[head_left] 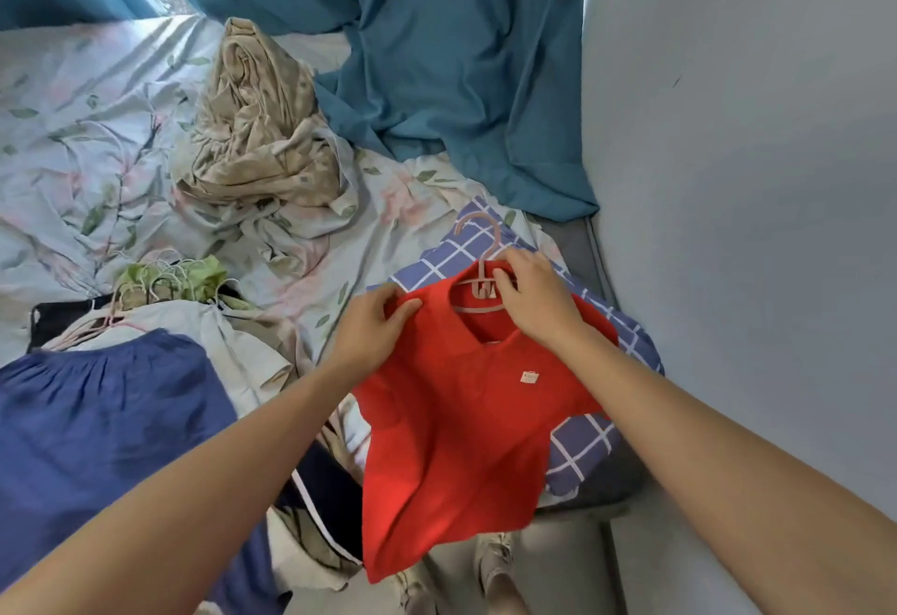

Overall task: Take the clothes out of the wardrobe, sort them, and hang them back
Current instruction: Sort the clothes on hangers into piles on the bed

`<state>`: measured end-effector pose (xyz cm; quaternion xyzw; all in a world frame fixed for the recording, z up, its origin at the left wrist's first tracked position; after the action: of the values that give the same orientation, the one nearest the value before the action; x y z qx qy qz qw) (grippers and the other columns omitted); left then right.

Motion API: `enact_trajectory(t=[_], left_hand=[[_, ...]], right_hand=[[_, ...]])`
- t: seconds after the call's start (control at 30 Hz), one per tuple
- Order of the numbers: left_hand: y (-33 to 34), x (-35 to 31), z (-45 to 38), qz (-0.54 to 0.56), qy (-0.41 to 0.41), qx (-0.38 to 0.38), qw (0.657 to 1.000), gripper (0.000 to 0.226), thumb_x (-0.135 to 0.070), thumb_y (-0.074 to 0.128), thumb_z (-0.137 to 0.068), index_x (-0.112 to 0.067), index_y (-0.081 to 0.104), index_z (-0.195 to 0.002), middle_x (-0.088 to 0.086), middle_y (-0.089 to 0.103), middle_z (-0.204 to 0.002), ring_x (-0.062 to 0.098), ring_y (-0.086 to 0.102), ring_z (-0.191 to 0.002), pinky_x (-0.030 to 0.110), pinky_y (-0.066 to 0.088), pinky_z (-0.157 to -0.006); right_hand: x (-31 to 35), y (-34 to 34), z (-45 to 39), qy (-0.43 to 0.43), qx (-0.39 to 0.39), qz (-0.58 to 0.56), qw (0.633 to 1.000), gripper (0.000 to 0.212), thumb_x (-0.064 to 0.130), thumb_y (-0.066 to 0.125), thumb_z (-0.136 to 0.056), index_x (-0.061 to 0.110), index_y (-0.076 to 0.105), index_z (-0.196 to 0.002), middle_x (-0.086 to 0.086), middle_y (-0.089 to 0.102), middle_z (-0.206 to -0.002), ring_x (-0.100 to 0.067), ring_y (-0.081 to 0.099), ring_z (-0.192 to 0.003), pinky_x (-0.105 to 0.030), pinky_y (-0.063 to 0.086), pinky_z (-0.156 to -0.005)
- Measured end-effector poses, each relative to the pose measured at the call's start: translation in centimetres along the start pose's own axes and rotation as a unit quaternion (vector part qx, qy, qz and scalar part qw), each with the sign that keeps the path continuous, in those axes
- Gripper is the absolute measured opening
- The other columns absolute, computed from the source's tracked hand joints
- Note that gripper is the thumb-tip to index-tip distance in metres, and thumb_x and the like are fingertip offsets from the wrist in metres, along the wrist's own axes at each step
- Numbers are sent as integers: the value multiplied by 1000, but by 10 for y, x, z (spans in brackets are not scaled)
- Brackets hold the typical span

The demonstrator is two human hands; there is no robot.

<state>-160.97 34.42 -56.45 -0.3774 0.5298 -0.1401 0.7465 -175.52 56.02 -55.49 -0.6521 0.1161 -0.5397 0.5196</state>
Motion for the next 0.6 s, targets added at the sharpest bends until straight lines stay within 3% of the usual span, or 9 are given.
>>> enact_trajectory(t=[0.07,0.17,0.33,0.5,0.6], left_hand=[[18,21,-31,-41,-21,-7,999,5,-23,66,-99,-22,71,-101,-5,53,-88,21,56,-94,34,41,-81],[36,44,-46,-78,-85,-21,993,29,-22,60,-98,-24,70,-125,6,57,-108,33,52,-115,47,47,-98],[16,50,2,-105,-85,0,991,36,-33,52,-98,-28,66,-130,0,59,-111,24,54,-116,45,49,-95],[-40,74,63,-159,-158,-15,974,52,-50,35,-96,-30,59,-137,0,59,-122,28,53,-118,47,49,-91],[-81,99,95,-171,-205,-45,963,47,-46,40,-101,-30,57,-142,0,59,-119,29,54,-116,46,48,-88]], right_hand=[[-18,20,-26,2,6,21,1000,24,26,50,-103,18,59,-124,-5,62,-122,-28,50,-119,-47,45,-102],[-35,49,-40,4,40,56,998,36,29,53,-103,14,54,-136,-9,58,-133,-31,47,-127,-47,43,-107],[-13,80,-15,-15,78,36,996,42,29,56,-100,14,55,-139,-7,58,-132,-32,49,-125,-48,45,-106],[55,104,10,-63,109,1,992,40,29,57,-99,16,56,-137,-5,60,-129,-30,52,-123,-48,46,-105],[113,122,20,-99,132,-5,986,37,31,55,-98,18,56,-134,-5,60,-127,-31,52,-120,-50,47,-101]])
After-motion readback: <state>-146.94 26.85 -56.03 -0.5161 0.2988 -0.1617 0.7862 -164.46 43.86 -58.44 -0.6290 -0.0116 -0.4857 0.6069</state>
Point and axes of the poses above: each hand's wrist, its own z-axis away from the middle knuckle, its own y-axis out of the palm, x = y × z, the point moved 1 cm from there along -z, towards the middle knuckle
